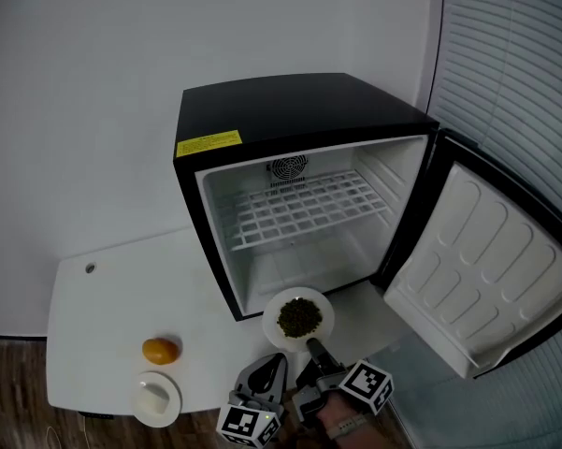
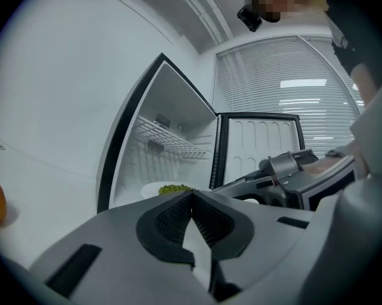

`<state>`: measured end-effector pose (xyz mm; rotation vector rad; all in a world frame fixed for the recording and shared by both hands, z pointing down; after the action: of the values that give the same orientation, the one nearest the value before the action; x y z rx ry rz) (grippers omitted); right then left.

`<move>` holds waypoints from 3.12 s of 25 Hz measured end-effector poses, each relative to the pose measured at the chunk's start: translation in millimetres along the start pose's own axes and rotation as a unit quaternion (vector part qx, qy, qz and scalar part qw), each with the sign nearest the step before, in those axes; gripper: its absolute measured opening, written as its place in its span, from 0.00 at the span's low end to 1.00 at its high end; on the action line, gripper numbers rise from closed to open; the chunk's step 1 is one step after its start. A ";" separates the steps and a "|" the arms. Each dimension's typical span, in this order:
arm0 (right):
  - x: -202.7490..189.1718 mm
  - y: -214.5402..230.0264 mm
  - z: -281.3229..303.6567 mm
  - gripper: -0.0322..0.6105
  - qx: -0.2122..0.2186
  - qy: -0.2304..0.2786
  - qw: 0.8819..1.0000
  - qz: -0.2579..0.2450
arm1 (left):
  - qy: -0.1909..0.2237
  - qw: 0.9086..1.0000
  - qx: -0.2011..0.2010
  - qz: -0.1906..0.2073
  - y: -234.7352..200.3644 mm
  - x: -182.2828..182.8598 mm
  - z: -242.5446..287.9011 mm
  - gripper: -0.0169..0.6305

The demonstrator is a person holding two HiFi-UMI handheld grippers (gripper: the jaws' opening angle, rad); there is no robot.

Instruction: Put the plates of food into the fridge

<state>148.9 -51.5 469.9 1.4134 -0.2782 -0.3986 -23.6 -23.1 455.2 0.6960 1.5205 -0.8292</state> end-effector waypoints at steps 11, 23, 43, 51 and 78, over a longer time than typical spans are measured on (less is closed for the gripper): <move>15.6 -4.9 48.4 0.08 0.006 -0.038 0.999 -0.002 | -0.001 1.000 0.021 0.004 -16.6 -1.0 28.2 0.04; 26.2 -2.3 96.3 0.08 -0.005 -0.052 0.999 0.016 | -0.007 1.000 0.011 0.000 -46.2 -10.1 62.1 0.04; 27.9 3.5 148.3 0.08 -0.025 -0.062 0.997 0.039 | -0.012 1.000 0.007 -0.004 -78.6 -15.5 88.4 0.04; 28.9 2.0 165.0 0.08 -0.027 -0.069 0.996 0.041 | -0.008 1.000 0.013 -0.006 -85.3 -17.8 91.1 0.04; 32.8 -15.4 177.1 0.28 -0.038 -0.092 0.995 -0.005 | -0.014 1.000 0.010 -0.013 -85.5 -23.8 90.8 0.04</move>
<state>102.8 -226.0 478.2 1.3055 -0.4016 -0.5431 -39.5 -145.5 484.9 0.6782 1.5010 -0.8704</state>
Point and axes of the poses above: the fingertips, and each gripper's own axes: z forward along the fingers, y to its right, x out of its top, the point moved 10 cm from there along -z, backward along the fingers, and after that the axes turned 5 degrees about z, right-handed, at the moved point
